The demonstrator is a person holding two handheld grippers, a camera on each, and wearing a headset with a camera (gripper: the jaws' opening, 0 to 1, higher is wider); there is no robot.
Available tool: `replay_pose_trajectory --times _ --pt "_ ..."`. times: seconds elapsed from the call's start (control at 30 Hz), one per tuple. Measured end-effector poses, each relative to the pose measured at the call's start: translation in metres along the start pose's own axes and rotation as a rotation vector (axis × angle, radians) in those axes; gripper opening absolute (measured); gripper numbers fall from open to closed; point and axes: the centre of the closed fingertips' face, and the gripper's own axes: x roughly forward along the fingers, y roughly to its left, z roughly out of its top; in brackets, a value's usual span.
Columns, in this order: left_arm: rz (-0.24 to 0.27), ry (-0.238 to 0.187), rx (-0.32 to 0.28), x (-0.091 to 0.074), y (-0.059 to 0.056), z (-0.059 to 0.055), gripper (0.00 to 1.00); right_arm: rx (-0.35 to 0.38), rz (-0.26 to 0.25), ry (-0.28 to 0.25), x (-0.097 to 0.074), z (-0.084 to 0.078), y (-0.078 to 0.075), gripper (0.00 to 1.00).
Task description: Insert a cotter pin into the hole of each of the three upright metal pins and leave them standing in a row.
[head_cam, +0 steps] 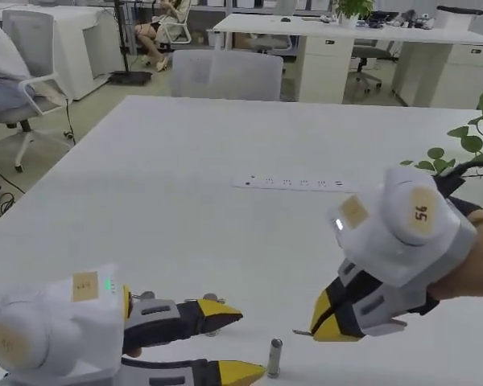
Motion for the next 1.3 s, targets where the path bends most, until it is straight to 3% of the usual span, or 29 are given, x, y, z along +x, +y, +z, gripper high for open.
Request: replay_pose_trajectory --times 0.4,0.7,1.3 --pt "-0.032 0.02 0.051 0.016 -0.01 0.002 0.24 -0.018 0.02 -0.004 0.004 0.017 0.009 0.01" --pt "-0.05 0.036 0.099 0.022 -0.016 0.001 0.18 -0.023 0.032 0.004 0.008 0.02 0.013 0.01" --pt "-0.065 0.055 0.13 0.024 -0.019 0.0 0.04 -0.035 0.047 0.014 0.01 0.021 0.018 0.01"
